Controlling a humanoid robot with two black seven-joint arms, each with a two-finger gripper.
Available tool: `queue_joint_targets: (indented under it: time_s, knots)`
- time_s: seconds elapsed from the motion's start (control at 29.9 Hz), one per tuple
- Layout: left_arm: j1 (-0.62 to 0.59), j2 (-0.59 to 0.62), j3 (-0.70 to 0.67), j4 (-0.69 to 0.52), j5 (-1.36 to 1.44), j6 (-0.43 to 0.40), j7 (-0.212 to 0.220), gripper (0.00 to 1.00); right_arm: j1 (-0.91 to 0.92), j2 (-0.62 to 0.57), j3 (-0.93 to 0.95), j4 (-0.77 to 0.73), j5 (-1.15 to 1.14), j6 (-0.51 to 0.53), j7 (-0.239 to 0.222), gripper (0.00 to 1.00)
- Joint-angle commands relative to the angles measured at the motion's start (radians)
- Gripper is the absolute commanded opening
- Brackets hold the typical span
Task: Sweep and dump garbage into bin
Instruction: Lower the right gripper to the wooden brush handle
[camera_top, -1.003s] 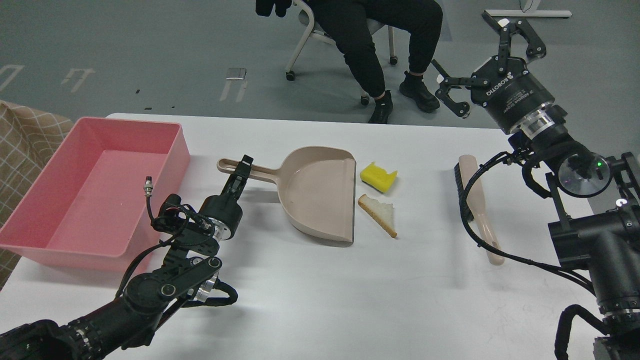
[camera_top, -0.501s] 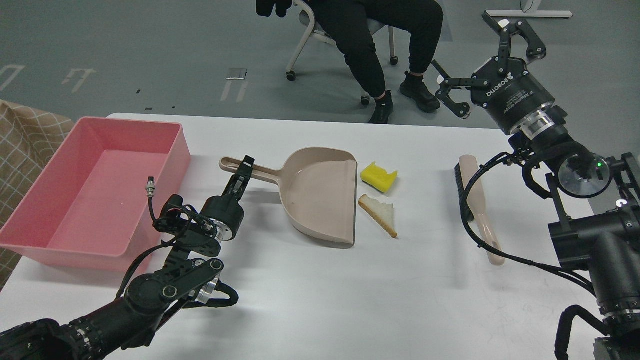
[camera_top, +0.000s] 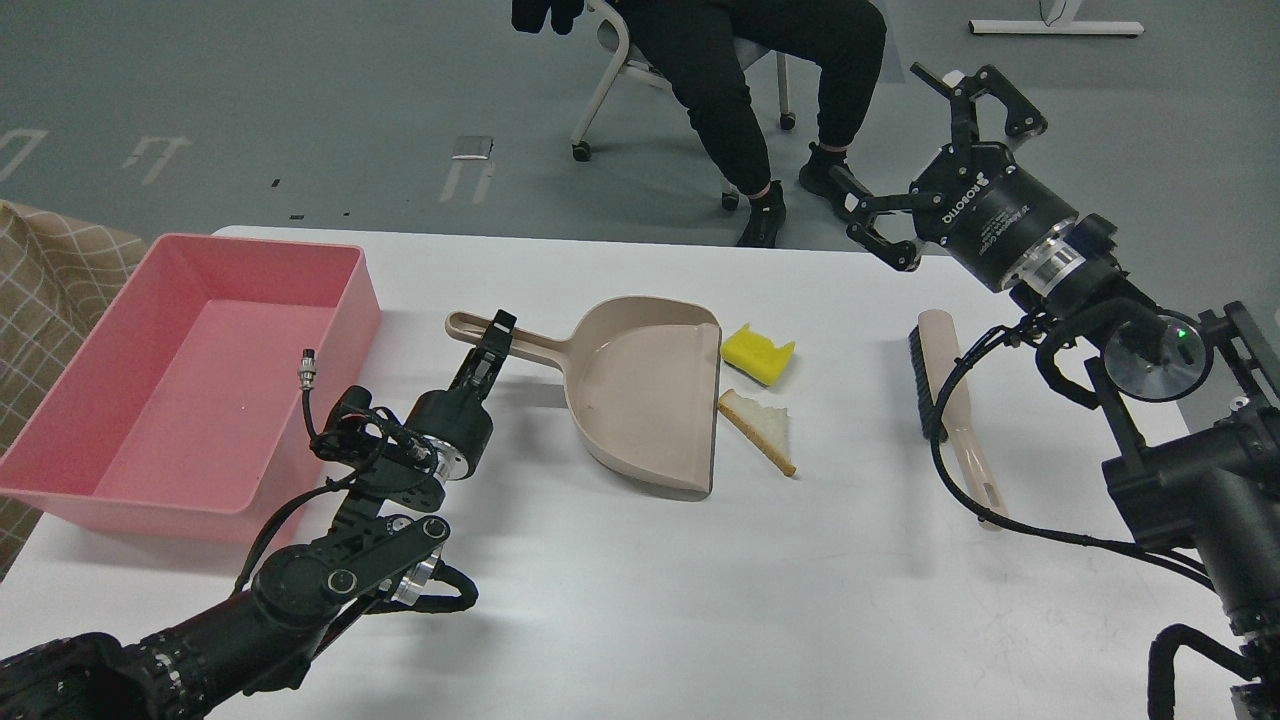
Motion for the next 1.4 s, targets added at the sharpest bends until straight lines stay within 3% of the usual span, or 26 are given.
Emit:
queue_joint_targets:
  time_s: [0.0,0.4,0.57,0.8,1.04,1.17,1.27,1.37]
  knots:
    - [-0.001,0.0,0.0,-0.003,0.002,0.001,0.0,0.0,0.018,-0.077,-0.093,0.011,-0.024,-0.002,0.0,1.0]
    - [-0.008,0.005,0.0,-0.005,0.004,0.001,0.001,0.0,0.162,-0.335,-0.423,0.094,-0.214,0.006,0.0,1.0]
    - [-0.007,0.005,0.0,-0.005,0.004,0.001,0.0,0.0,0.187,-0.396,-0.484,0.132,-0.356,0.008,0.0,1.0]
    - [-0.005,0.006,0.0,-0.009,0.004,0.001,0.0,0.0,0.168,-0.556,-0.56,0.333,-0.6,0.009,-0.011,1.0]
    - [-0.005,0.008,0.0,-0.012,0.004,0.001,0.0,0.0,0.17,-0.642,-0.644,0.39,-0.642,0.017,-0.011,1.0]
    - [-0.005,0.011,0.013,-0.014,0.004,0.001,0.0,0.0,0.173,-0.677,-0.678,0.422,-0.647,0.038,-0.035,1.0]
    - [-0.005,0.014,0.017,-0.014,0.004,0.001,0.0,0.0,0.173,-0.694,-0.719,0.439,-0.708,0.043,-0.081,0.98]
    - [-0.004,0.016,0.017,-0.014,0.004,0.001,-0.003,0.0,0.178,-0.694,-0.747,0.444,-0.771,0.044,-0.089,0.98]
